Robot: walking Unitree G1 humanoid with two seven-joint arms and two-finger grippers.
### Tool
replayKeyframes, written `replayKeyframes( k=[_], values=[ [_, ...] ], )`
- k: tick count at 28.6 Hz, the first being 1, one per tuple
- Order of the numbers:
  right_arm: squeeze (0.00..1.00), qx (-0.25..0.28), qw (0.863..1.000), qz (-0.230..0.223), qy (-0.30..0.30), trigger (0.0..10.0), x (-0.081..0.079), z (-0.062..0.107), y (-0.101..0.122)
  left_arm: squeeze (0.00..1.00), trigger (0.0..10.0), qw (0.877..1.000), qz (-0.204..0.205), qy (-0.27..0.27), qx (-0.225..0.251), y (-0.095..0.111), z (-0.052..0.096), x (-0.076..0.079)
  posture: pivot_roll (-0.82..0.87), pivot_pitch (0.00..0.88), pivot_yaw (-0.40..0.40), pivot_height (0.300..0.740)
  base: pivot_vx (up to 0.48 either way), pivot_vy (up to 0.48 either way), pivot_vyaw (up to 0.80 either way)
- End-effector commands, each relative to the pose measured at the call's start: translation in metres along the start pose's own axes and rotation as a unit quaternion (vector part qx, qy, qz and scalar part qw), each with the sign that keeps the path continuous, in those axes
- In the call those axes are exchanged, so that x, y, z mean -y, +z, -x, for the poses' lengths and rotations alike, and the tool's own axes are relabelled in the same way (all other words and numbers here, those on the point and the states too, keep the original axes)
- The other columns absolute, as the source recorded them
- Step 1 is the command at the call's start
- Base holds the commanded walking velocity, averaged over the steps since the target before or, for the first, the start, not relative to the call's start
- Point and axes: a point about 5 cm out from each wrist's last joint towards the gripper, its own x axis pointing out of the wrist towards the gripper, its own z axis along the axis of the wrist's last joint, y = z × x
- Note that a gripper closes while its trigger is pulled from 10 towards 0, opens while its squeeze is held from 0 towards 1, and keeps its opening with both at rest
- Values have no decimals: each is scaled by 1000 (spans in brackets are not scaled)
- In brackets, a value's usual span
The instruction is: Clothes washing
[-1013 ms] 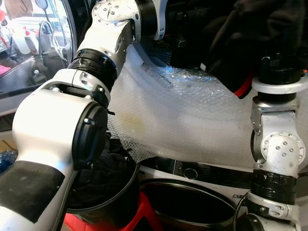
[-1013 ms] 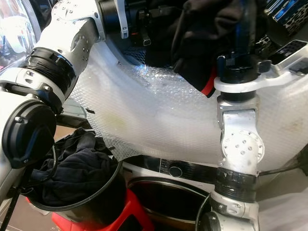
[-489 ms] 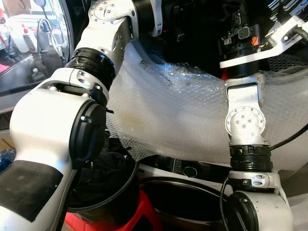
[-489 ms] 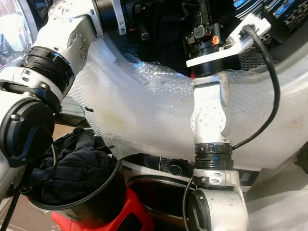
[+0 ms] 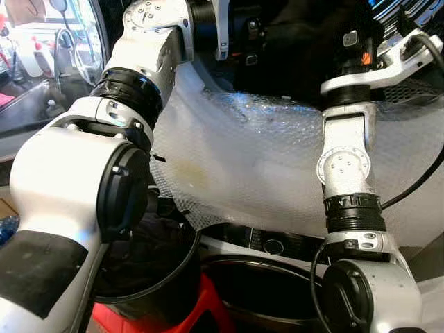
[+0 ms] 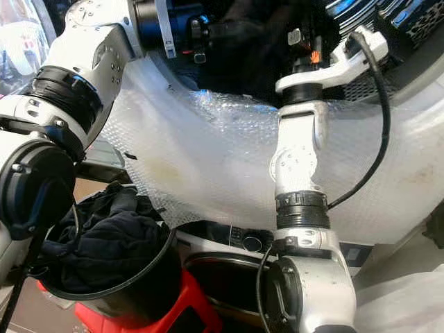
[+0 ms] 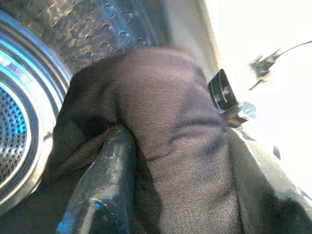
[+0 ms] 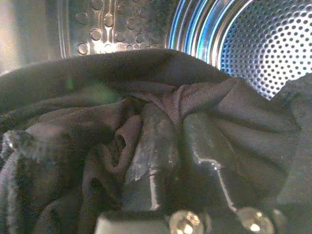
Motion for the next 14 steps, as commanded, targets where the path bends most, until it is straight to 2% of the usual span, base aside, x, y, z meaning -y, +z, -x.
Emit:
replayKeyframes(
  k=[1,6,9,11,12,14],
  values=[
    [0,-12,1000,2,-23,0,4,0,-6,1000,10000,999,-46,-23,17,20,-6,-1,53,62,59,740,0,0,0],
    [0,-19,998,14,-52,0,12,5,-13,1000,10000,995,-79,-44,39,30,-15,4,54,60,60,740,0,0,0],
    [0,-27,998,16,-53,0,9,9,-21,1000,10000,992,-117,-18,41,35,-22,5,61,57,59,740,0,0,0],
    [0,-29,998,15,-55,0,9,10,-24,1000,10000,992,-118,-9,50,37,-23,4,65,54,60,740,0,0,0],
    [0,-48,997,28,-56,0,5,14,-36,1000,10000,989,-116,10,90,45,-27,4,66,50,62,740,0,0,0],
    [0,-50,997,30,-56,0,4,15,-38,1000,10000,989,-117,9,95,45,-28,5,66,50,62,740,0,0,0]
  ],
)
